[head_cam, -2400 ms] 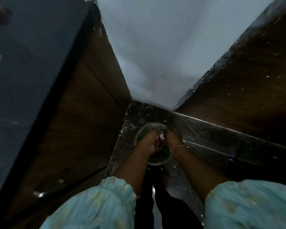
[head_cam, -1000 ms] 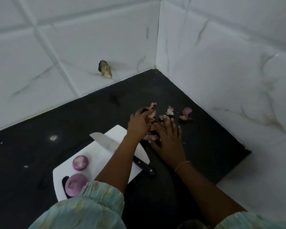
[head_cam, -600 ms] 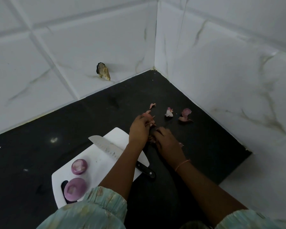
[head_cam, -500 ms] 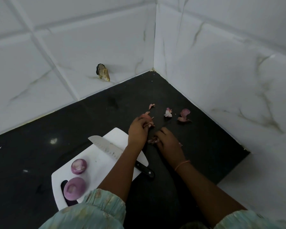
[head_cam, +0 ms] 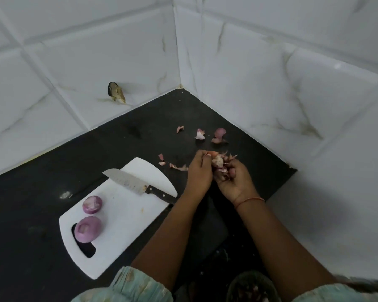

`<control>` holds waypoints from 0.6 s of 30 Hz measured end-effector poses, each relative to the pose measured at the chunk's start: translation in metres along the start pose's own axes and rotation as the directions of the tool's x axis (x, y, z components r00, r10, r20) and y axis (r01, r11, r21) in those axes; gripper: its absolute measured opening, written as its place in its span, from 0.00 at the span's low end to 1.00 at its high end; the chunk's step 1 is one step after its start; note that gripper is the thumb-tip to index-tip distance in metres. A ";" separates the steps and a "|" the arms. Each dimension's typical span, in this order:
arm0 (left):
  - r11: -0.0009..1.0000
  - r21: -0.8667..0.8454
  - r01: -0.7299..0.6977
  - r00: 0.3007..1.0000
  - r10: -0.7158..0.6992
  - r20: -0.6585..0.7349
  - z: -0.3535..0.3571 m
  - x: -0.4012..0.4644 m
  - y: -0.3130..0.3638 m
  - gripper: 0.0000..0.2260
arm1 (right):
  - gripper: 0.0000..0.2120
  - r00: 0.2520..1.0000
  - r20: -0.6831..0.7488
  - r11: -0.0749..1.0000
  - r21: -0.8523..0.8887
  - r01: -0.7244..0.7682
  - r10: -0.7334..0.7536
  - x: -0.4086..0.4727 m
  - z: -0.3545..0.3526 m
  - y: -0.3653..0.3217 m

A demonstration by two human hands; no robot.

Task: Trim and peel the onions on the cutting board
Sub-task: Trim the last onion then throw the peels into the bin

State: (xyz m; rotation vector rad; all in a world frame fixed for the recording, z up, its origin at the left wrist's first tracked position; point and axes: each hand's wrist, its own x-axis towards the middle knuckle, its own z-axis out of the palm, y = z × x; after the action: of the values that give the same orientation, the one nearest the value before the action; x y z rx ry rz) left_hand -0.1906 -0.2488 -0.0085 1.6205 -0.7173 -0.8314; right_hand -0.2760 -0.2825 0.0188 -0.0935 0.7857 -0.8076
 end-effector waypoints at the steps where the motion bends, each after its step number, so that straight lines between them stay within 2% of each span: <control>1: 0.999 -0.028 0.027 1.000 -0.027 0.004 0.010 -0.013 0.005 0.11 | 0.14 1.000 0.004 1.000 0.019 0.005 -0.005 -0.011 -0.008 -0.004; 4: 0.996 -0.059 0.065 0.997 -0.062 0.045 0.042 -0.052 0.010 0.14 | 0.12 0.998 -0.003 0.998 0.036 0.057 -0.057 -0.038 -0.049 -0.016; 8: 0.990 -0.084 0.110 0.975 -0.091 0.200 0.090 -0.115 -0.006 0.12 | 0.04 0.993 -0.072 0.994 0.054 0.092 -0.088 -0.075 -0.124 -0.036; 10: 0.977 -0.044 0.208 0.943 -0.189 0.273 0.124 -0.148 -0.041 0.12 | 0.09 0.985 -0.140 0.993 0.043 0.111 -0.104 -0.094 -0.178 -0.043; 13: 0.924 0.087 0.372 0.874 -0.380 0.303 0.163 -0.185 -0.113 0.17 | 0.18 0.954 -0.289 0.994 0.048 0.101 -0.082 -0.110 -0.265 -0.040; 16: 0.847 0.203 0.491 0.789 -0.531 0.308 0.179 -0.216 -0.183 0.16 | 0.13 0.867 -0.497 0.998 0.032 0.050 -0.027 -0.114 -0.361 -0.032; 18: 0.757 0.287 0.586 0.710 -0.651 0.268 0.186 -0.235 -0.228 0.16 | 0.12 0.813 -0.582 0.999 0.048 0.009 0.020 -0.111 -0.420 -0.020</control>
State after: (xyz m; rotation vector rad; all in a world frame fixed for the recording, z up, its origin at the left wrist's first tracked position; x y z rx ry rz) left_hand -0.4715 -0.1170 -0.2225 1.9374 -0.4849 -1.6295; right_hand -0.6138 -0.1329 -0.2098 0.2153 1.3484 -0.8585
